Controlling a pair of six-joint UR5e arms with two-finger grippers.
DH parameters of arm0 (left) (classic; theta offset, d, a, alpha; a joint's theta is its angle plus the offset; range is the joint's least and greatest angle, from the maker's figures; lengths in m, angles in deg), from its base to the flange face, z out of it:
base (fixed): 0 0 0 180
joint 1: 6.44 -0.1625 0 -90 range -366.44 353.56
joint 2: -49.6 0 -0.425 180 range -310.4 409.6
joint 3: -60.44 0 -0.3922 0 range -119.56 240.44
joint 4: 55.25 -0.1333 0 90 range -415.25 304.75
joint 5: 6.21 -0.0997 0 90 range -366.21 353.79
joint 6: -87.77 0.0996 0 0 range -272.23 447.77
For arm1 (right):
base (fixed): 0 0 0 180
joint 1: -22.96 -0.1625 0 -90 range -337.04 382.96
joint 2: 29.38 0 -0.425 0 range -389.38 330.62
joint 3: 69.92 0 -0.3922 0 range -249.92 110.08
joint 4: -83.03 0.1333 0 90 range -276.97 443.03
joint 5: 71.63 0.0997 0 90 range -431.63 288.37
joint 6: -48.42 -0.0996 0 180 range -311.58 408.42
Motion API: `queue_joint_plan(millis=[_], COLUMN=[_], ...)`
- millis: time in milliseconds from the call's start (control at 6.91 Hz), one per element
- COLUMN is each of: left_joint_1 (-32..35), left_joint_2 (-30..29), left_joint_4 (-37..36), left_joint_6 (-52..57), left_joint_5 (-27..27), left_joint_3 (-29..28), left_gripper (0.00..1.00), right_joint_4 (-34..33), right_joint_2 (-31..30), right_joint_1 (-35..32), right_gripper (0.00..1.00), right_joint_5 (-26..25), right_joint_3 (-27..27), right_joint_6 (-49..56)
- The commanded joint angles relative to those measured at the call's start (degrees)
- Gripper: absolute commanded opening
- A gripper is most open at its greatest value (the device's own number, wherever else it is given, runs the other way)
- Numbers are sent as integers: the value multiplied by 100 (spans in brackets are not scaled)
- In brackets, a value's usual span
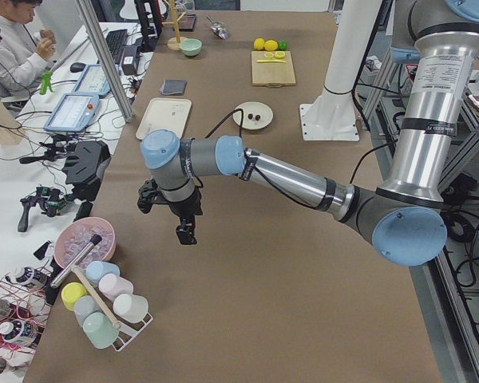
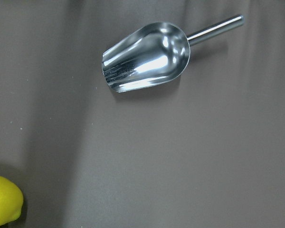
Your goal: Place red cherry on plate
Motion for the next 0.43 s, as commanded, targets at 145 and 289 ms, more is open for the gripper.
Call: queue_joint_plan(millis=[145, 289], left_joint_1=[107, 108], left_joint_2=[153, 205], left_joint_4=[15, 24], left_joint_6=[-1, 8], left_joint_5=[17, 17], left_joint_3=[66, 66], left_gripper=[98, 98], right_joint_4=[35, 122], right_joint_2=[-171, -119], right_joint_1=[-31, -14], right_gripper=[100, 100], right_joint_5=[129, 77], right_joint_3=[-17, -16], right_joint_6=[-478, -691])
